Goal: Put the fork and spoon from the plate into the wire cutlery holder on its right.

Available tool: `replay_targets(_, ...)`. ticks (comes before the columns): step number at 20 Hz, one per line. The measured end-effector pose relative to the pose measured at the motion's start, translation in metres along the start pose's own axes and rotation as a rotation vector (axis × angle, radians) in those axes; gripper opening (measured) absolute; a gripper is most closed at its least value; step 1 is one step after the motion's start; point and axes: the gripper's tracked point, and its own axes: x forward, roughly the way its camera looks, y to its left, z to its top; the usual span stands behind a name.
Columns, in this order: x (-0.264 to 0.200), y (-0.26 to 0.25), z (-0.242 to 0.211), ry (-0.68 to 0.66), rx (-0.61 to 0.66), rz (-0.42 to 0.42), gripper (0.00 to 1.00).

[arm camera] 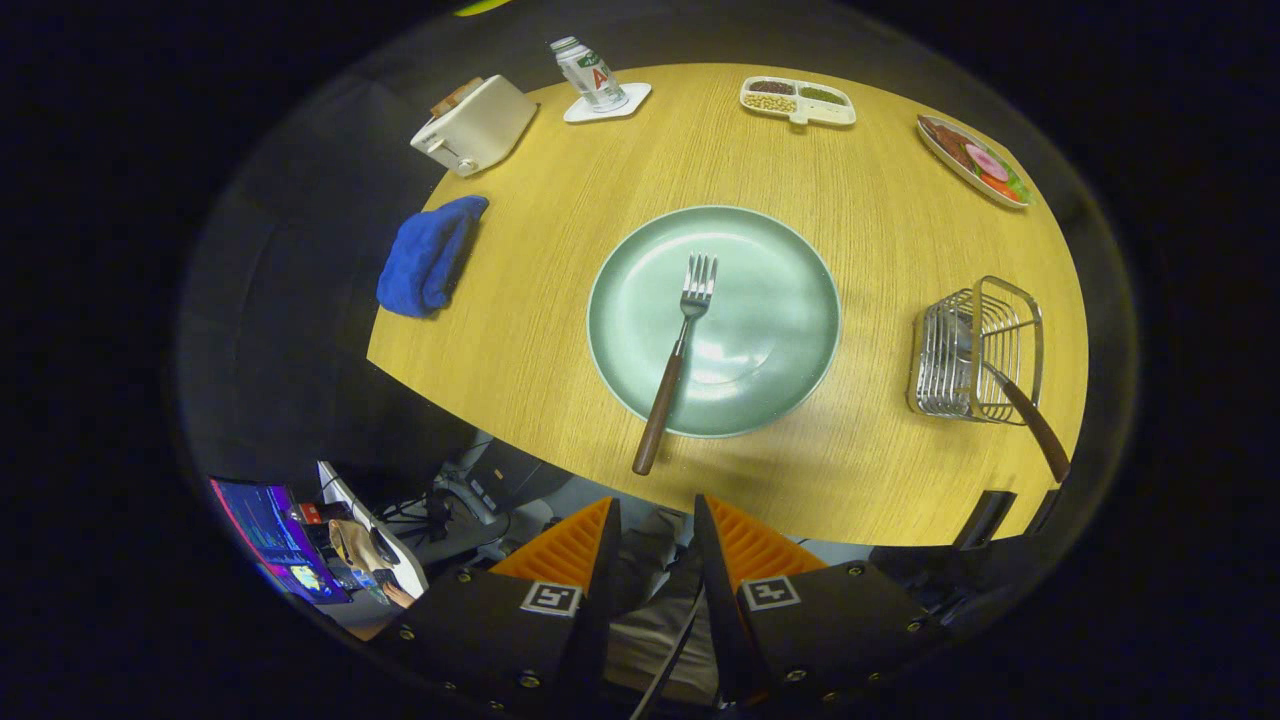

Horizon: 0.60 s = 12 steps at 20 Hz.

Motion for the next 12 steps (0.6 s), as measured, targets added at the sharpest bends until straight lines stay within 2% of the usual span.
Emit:
replay_targets(4,0.027,0.002,0.002,0.008,0.009,-0.040,0.44)
replay_targets(12,0.067,0.009,0.001,0.043,0.032,-0.060,0.44)
